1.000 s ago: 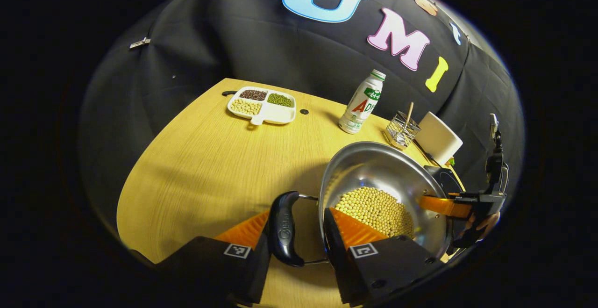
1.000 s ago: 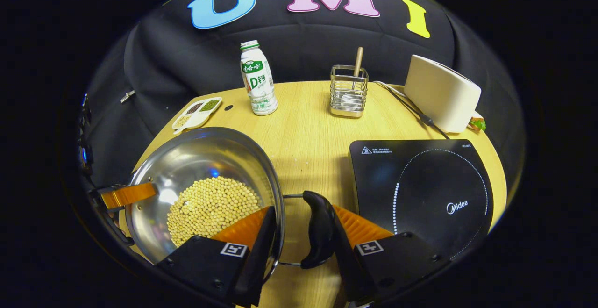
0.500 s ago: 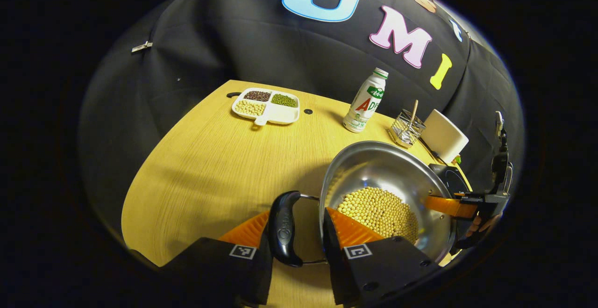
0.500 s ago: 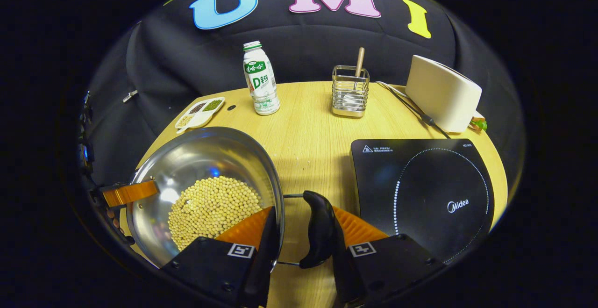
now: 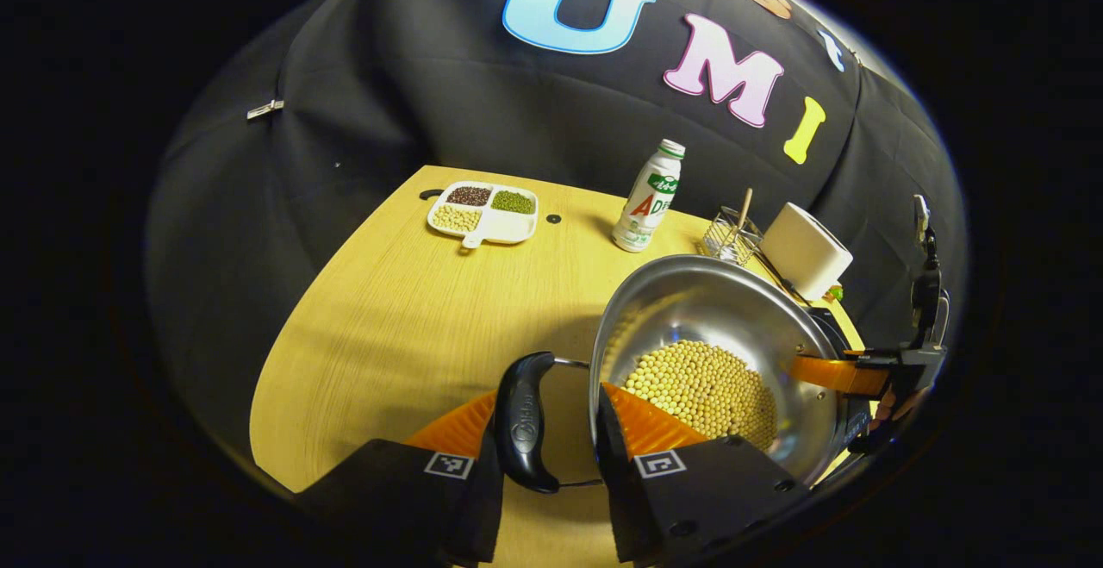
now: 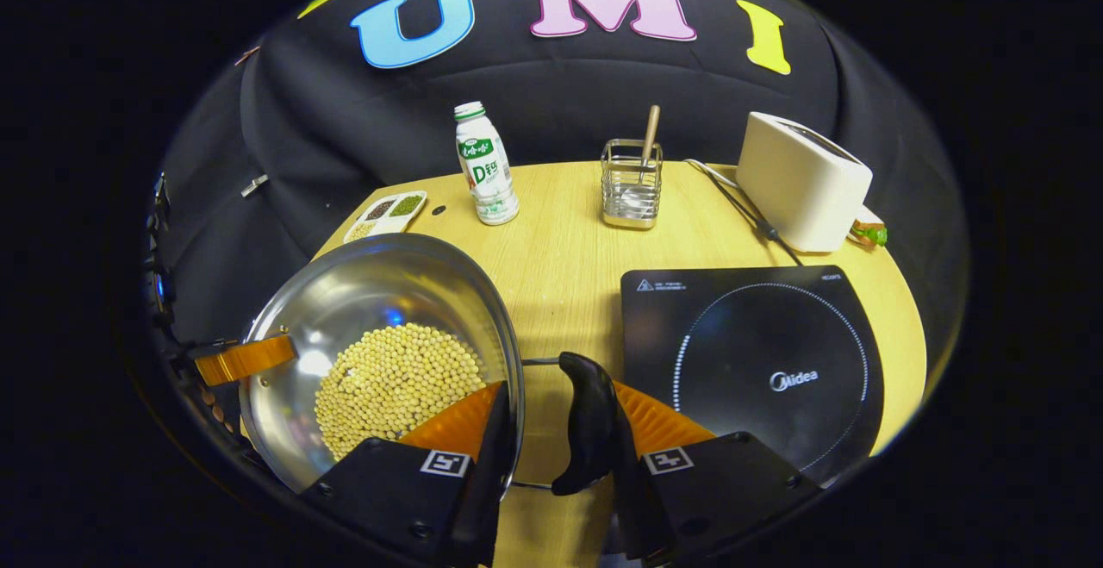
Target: First push the handle of the pot to place it horizontally, then grasp the pot with both hands and set it on the induction cooktop.
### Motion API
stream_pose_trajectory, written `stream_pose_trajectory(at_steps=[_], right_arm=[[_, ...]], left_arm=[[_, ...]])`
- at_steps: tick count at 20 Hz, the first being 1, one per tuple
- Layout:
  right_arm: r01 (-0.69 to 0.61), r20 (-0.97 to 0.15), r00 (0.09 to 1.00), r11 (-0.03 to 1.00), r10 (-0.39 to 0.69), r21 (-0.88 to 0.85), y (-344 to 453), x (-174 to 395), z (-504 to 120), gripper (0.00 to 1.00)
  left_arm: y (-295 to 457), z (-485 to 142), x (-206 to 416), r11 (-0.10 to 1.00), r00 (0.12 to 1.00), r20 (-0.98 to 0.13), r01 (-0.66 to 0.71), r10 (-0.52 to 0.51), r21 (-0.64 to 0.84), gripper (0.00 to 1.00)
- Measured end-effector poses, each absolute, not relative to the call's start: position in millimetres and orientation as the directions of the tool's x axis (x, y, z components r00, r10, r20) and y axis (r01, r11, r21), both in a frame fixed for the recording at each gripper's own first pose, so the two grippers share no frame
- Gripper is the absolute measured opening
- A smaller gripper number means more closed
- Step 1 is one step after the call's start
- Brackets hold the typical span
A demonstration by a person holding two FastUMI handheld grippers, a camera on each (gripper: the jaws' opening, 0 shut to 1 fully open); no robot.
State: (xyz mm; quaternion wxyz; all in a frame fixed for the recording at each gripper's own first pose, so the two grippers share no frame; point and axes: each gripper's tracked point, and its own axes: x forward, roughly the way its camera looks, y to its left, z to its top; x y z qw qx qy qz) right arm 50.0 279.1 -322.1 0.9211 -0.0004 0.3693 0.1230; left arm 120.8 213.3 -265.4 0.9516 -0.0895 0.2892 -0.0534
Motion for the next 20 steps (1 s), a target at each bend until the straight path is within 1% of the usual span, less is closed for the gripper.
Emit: stream_pose_trajectory(at_steps=[1, 2, 3, 10, 16, 20], right_arm=[[-0.233, -0.681, 0.696, 0.968, 0.229, 0.088, 274.2, 48.1, -316.7, 0.58], [-0.237, -0.682, 0.694, 0.967, 0.232, 0.088, 268.3, 46.0, -311.0, 0.53], [-0.242, -0.684, 0.69, 0.966, 0.236, 0.089, 262.5, 43.6, -306.0, 0.58], [-0.28, -0.659, 0.709, 0.958, 0.252, 0.064, 218.3, 41.2, -265.1, 0.58], [-0.282, -0.643, 0.716, 0.955, 0.273, 0.091, 181.7, 42.4, -243.7, 0.58], [-0.267, -0.631, 0.73, 0.96, 0.262, 0.09, 150.3, 46.2, -235.4, 0.58]], left_arm=[[208.0, -261.6, 115.4, 0.977, 0.825, -0.543, 0.045, -0.153, -0.208, 0.53], [202.3, -256.6, 110.0, 0.976, 0.826, -0.543, 0.042, -0.153, -0.212, 0.55], [195.8, -253.7, 106.6, 0.975, 0.827, -0.541, 0.038, -0.152, -0.217, 0.53], [148.5, -228.9, 85.3, 0.97, 0.841, -0.52, 0.02, -0.147, -0.243, 0.53], [108.2, -209.0, 84.0, 0.973, 0.857, -0.492, 0.04, -0.15, -0.226, 0.53], [77.2, -204.5, 87.9, 0.972, 0.857, -0.488, 0.057, -0.164, -0.226, 0.53]])
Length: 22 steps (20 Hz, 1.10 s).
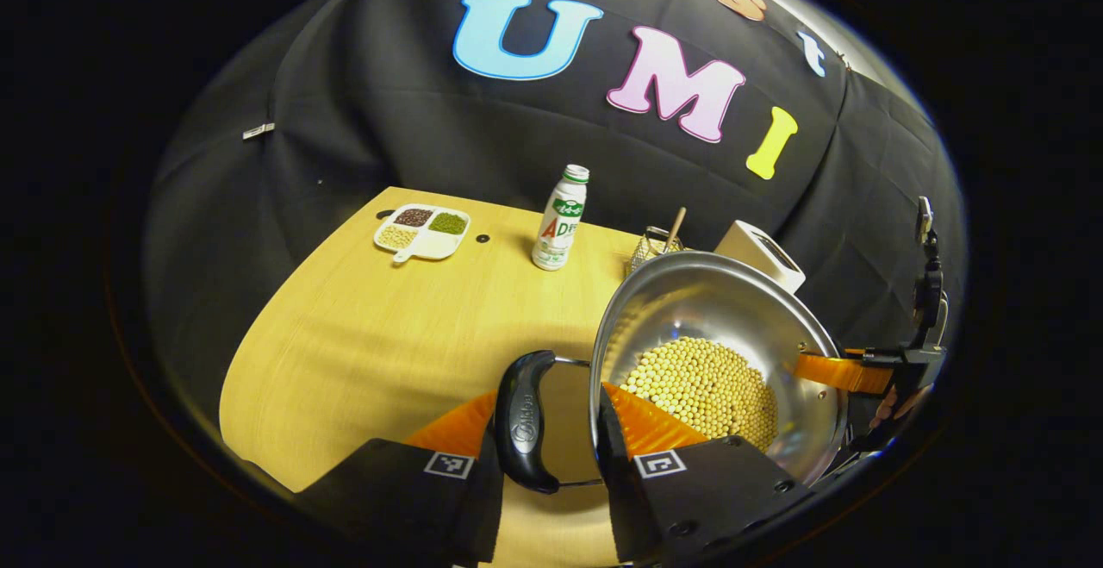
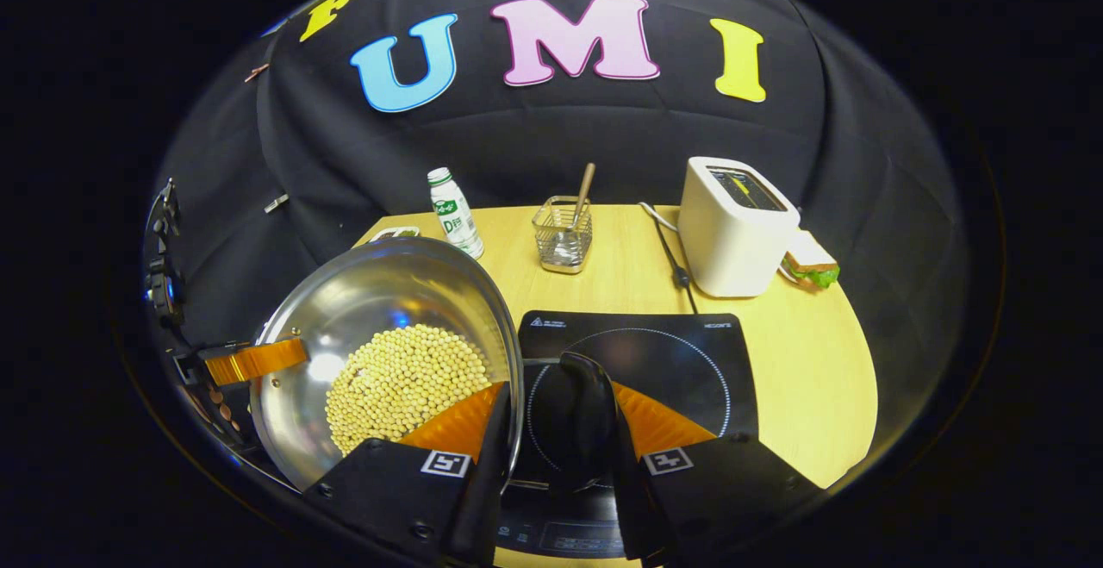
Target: First push the handle of the pot to place it horizontally, then grasp the pot with both hands and set it on the induction cooktop.
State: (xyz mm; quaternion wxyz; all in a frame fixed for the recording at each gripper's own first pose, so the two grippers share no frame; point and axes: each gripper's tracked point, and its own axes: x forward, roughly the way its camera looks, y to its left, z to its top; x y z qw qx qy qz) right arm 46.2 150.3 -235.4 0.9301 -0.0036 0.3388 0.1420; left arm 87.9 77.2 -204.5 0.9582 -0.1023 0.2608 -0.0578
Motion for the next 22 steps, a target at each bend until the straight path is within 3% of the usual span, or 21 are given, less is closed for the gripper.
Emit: stream_pose_trajectory(at_steps=[12, 13, 14, 16, 22], right_arm=[[-0.204, -0.642, 0.734, 0.974, 0.221, 0.101, 56.8, 70.4, -231.9, 0.58], [-0.203, -0.642, 0.734, 0.974, 0.221, 0.103, 50.4, 71.9, -232.4, 0.53], [-0.2, -0.642, 0.735, 0.974, 0.219, 0.103, 44.4, 75.0, -232.9, 0.58], [-0.192, -0.647, 0.732, 0.976, 0.211, 0.1, 30.6, 79.8, -236.0, 0.53], [-0.178, -0.675, 0.712, 0.979, 0.196, 0.098, -2.3, 90.5, -254.8, 0.58]], left_arm=[[-18.7, -208.9, 120.2, 0.968, 0.837, -0.502, 0.119, -0.218, -0.222, 0.53], [-26.1, -210.4, 123.4, 0.967, 0.835, -0.503, 0.123, -0.222, -0.223, 0.53], [-32.8, -211.4, 126.1, 0.966, 0.833, -0.505, 0.126, -0.226, -0.224, 0.53], [-45.9, -216.2, 131.6, 0.965, 0.827, -0.512, 0.129, -0.232, -0.228, 0.53], [-79.6, -237.2, 143.0, 0.964, 0.808, -0.539, 0.124, -0.236, -0.236, 0.53]])
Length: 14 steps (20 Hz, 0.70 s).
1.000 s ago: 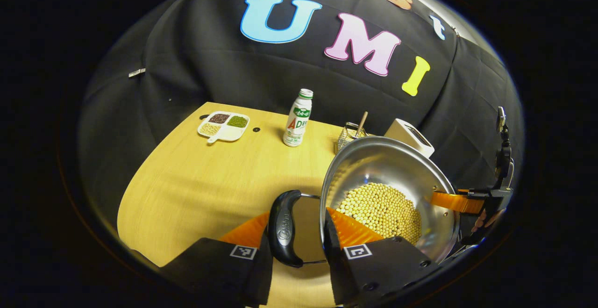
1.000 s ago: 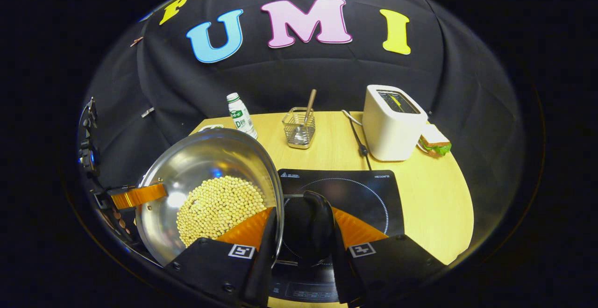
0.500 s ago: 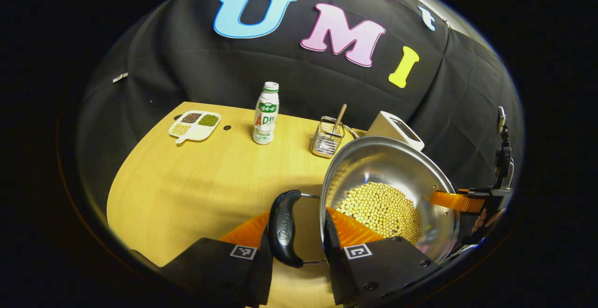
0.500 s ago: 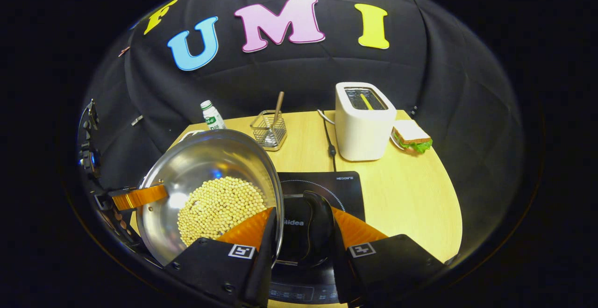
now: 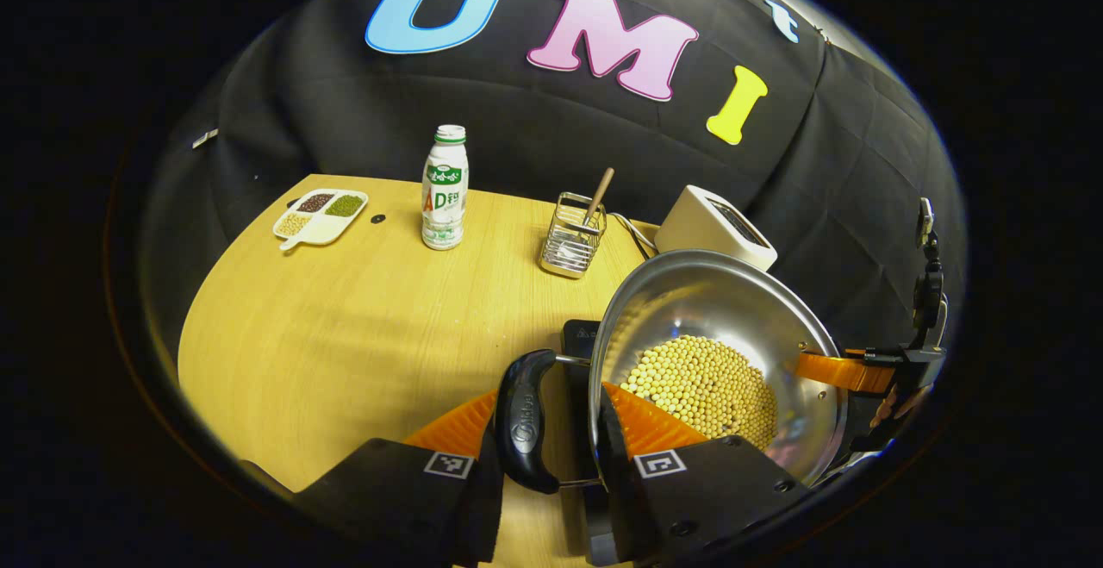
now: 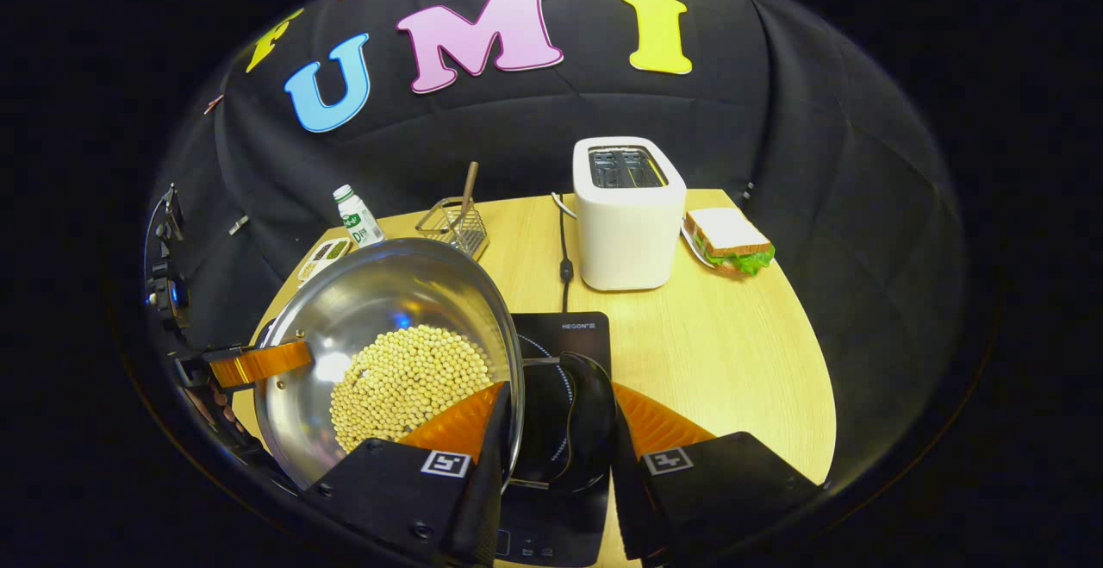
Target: First push the handle of the pot to place it horizontally, then grasp the pot with both hands and set it on the induction cooktop.
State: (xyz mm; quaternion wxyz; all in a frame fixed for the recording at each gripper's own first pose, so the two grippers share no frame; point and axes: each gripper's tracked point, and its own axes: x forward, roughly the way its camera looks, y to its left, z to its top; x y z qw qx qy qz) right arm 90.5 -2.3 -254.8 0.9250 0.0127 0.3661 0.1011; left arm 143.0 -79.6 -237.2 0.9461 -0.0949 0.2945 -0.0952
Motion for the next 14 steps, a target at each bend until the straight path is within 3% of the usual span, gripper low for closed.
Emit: stream_pose_trajectory(at_steps=[14], right_arm=[[-0.168, -0.704, 0.682, 0.979, 0.199, 0.113, -30.2, 122.0, -294.1, 0.58]], left_arm=[[-108.5, -270.2, 171.3, 0.968, 0.787, -0.576, 0.103, -0.219, -0.227, 0.53]])
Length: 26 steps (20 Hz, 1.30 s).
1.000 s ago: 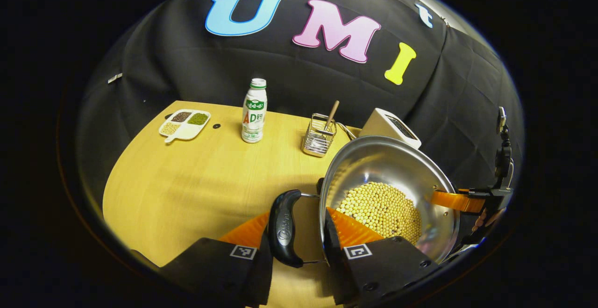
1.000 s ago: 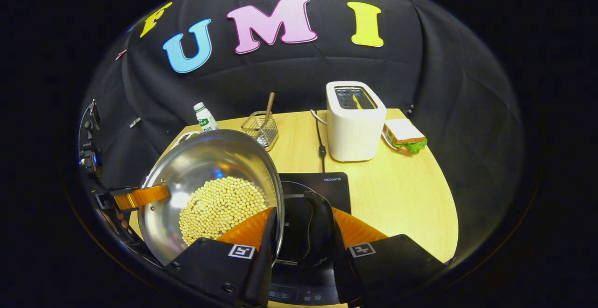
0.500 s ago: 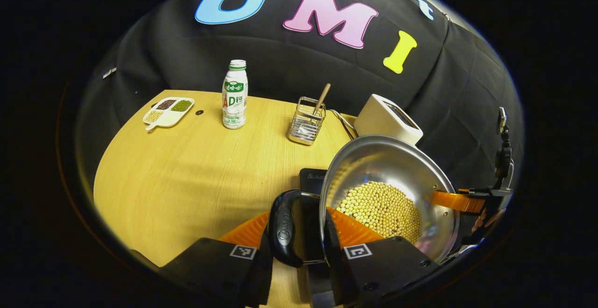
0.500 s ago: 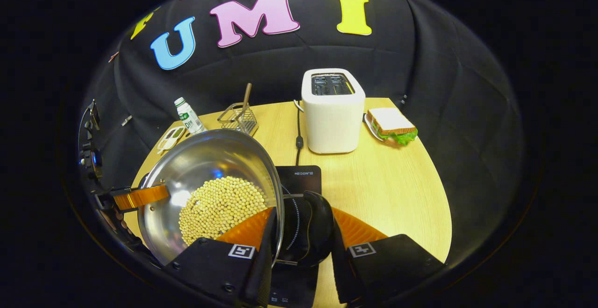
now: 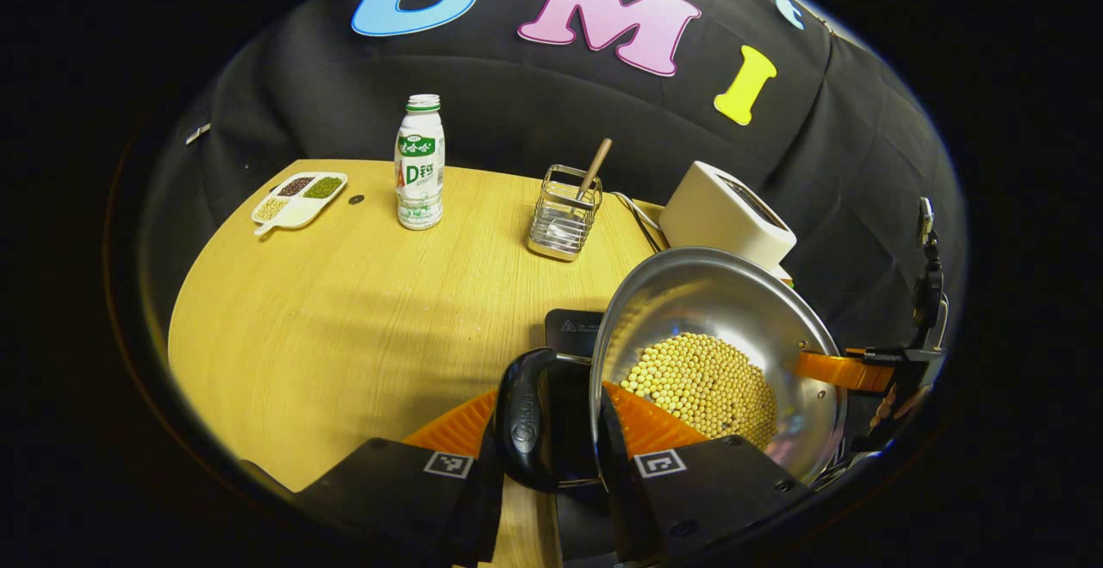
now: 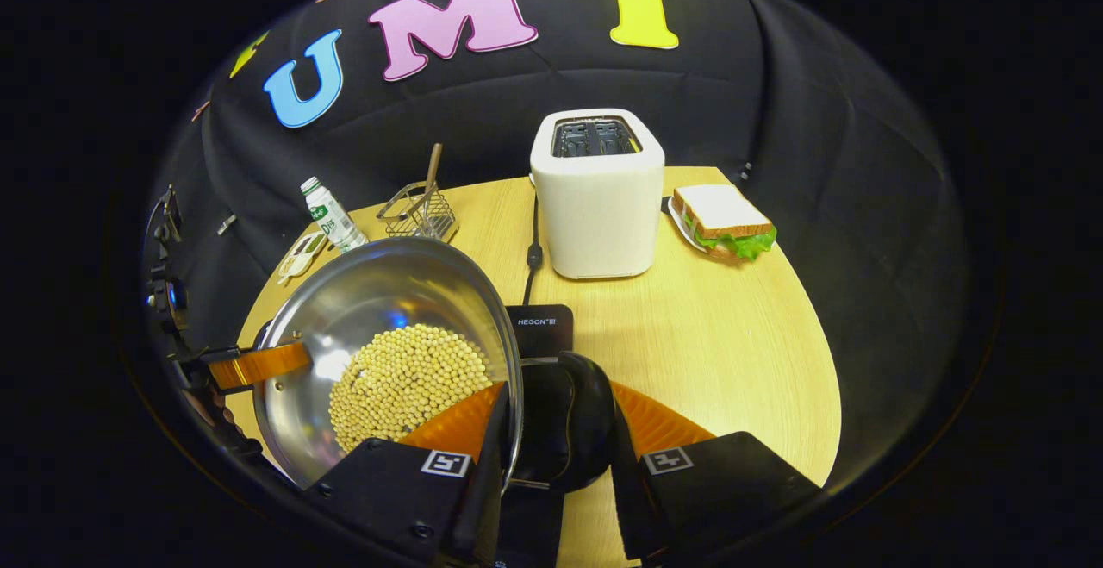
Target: First push the handle of the pot to place it horizontally, then grasp the pot with both hands and set it on the induction cooktop.
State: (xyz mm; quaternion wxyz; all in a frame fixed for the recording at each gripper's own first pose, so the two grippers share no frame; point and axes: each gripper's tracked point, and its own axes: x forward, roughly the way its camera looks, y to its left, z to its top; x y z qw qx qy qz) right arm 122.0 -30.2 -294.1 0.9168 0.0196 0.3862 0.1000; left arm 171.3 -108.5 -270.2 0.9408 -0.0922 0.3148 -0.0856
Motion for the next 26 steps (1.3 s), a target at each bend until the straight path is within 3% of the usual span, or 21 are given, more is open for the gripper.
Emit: stream_pose_trajectory(at_steps=[8, 9, 10, 11, 12, 17, 18, 19, 20, 22, 26], right_arm=[[-0.188, -0.7, 0.677, 0.973, 0.228, 0.135, -34.6, 128.9, -305.7, 0.6], [-0.187, -0.7, 0.676, 0.972, 0.232, 0.141, -34.8, 129.1, -306.0, 0.57], [-0.189, -0.701, 0.674, 0.972, 0.233, 0.142, -34.4, 129.7, -307.0, 0.61], [-0.192, -0.705, 0.671, 0.973, 0.228, 0.132, -34.8, 128.7, -308.6, 0.58], [-0.197, -0.708, 0.668, 0.972, 0.229, 0.128, -35.2, 126.4, -309.1, 0.64], [-0.187, -0.704, 0.68, 0.977, 0.204, 0.103, -39.3, 125.3, -309.9, 0.66], [-0.183, -0.704, 0.682, 0.978, 0.198, 0.098, -41.2, 124.9, -309.5, 0.67], [-0.179, -0.702, 0.685, 0.979, 0.194, 0.097, -42.4, 123.8, -308.9, 0.72], [-0.175, -0.7, 0.688, 0.98, 0.19, 0.094, -45.0, 122.2, -308.1, 0.72], [-0.157, -0.692, 0.7, 0.983, 0.177, 0.092, -48.9, 113.1, -301.1, 0.99], [-0.101, -0.65, 0.749, 0.992, 0.13, 0.082, -61.1, 92.9, -274.1, 0.99]], left_arm=[[-112.3, -277.8, 171.0, 0.967, 0.784, -0.583, 0.081, -0.211, -0.241, 0.57], [-112.5, -279.0, 170.9, 0.967, 0.782, -0.587, 0.077, -0.209, -0.241, 0.55], [-112.3, -279.4, 170.0, 0.968, 0.776, -0.596, 0.073, -0.208, -0.242, 0.57], [-112.4, -279.9, 168.8, 0.968, 0.768, -0.606, 0.068, -0.205, -0.241, 0.59], [-112.2, -279.7, 169.7, 0.969, 0.763, -0.614, 0.067, -0.202, -0.236, 0.6], [-117.6, -279.5, 167.9, 0.97, 0.748, -0.628, 0.089, -0.214, -0.225, 0.61], [-120.0, -278.4, 166.9, 0.967, 0.745, -0.627, 0.097, -0.227, -0.234, 0.68], [-122.2, -277.5, 164.5, 0.965, 0.745, -0.625, 0.099, -0.233, -0.241, 0.68], [-121.4, -276.4, 162.3, 0.967, 0.745, -0.629, 0.093, -0.225, -0.235, 0.77], [-120.2, -270.1, 157.9, 0.971, 0.755, -0.62, 0.09, -0.213, -0.223, 0.97], [-118.9, -241.9, 140.5, 0.977, 0.798, -0.568, 0.123, -0.203, -0.176, 0.96]])
